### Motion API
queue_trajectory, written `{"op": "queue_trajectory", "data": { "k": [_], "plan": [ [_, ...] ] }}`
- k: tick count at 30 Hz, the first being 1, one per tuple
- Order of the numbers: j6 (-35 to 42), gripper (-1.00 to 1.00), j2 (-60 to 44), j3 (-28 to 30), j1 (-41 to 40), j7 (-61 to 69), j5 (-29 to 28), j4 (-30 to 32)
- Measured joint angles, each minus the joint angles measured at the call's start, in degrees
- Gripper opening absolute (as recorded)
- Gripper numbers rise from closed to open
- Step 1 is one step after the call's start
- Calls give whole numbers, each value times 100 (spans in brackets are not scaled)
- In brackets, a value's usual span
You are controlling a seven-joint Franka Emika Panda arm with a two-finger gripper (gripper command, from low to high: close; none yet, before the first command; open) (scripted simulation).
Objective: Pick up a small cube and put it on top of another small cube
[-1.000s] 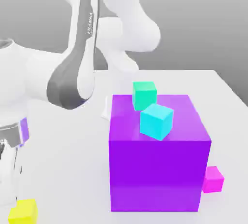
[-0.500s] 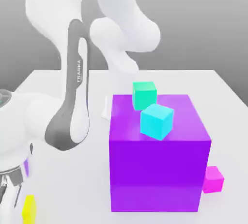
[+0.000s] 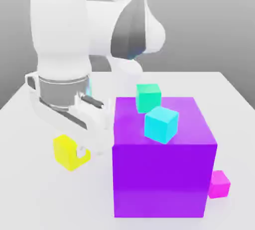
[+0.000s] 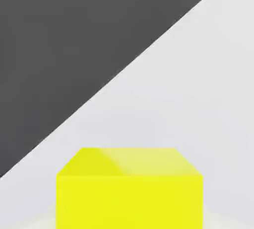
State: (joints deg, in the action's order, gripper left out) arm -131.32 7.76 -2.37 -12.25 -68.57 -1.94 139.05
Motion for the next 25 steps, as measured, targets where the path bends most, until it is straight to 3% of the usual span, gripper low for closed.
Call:
{"op": "queue_trajectory", "data": {
  "k": [17, 22, 23, 25],
  "plan": [
    [2298, -100, 3528, 53, 1834, 4327, 325, 1234],
    [1565, -100, 3579, 49, 1990, 4680, 370, 2021],
    [1447, 100, 3554, 41, 1988, 4690, 378, 2114],
    [1447, 100, 3554, 41, 1988, 4691, 379, 2114]
  ]
}}
